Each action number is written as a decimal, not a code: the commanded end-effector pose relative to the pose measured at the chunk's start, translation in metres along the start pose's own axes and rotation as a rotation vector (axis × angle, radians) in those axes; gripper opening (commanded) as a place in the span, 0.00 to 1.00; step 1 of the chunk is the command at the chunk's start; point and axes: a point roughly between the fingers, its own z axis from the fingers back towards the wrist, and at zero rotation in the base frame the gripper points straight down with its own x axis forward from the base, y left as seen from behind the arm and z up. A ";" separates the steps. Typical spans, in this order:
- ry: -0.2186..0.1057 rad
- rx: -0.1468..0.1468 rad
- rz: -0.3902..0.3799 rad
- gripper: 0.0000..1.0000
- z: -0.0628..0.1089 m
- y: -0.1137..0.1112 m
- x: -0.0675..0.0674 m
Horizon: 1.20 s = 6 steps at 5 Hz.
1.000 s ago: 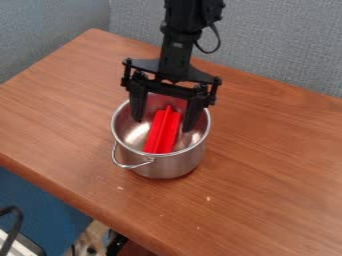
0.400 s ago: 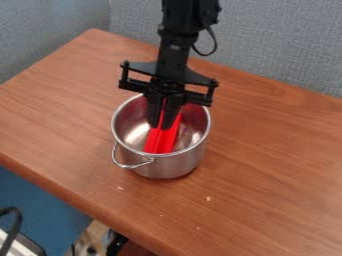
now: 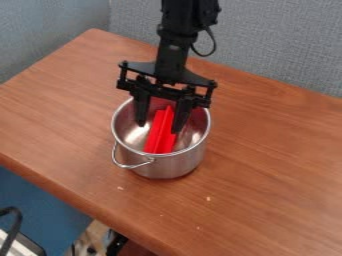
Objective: Put the red object in the metal pot
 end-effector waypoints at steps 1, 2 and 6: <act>-0.053 -0.018 0.006 0.00 0.017 0.000 0.005; -0.053 -0.019 0.004 0.00 0.017 -0.001 0.006; -0.067 -0.022 0.004 1.00 0.026 -0.001 0.005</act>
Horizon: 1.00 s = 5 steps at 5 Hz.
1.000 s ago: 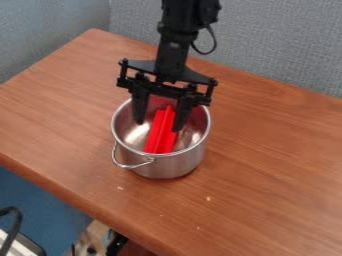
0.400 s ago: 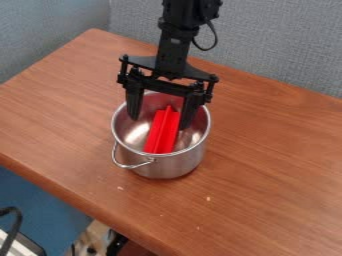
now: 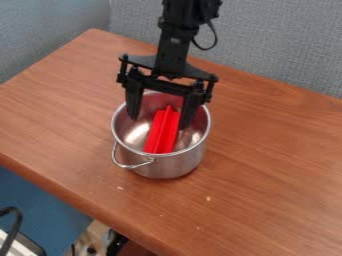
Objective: Put the red object in the metal pot
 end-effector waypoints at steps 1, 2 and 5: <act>-0.075 -0.027 0.003 1.00 0.022 -0.001 0.003; -0.080 -0.026 0.002 1.00 0.024 -0.001 0.002; -0.113 -0.034 -0.004 1.00 0.036 -0.002 0.000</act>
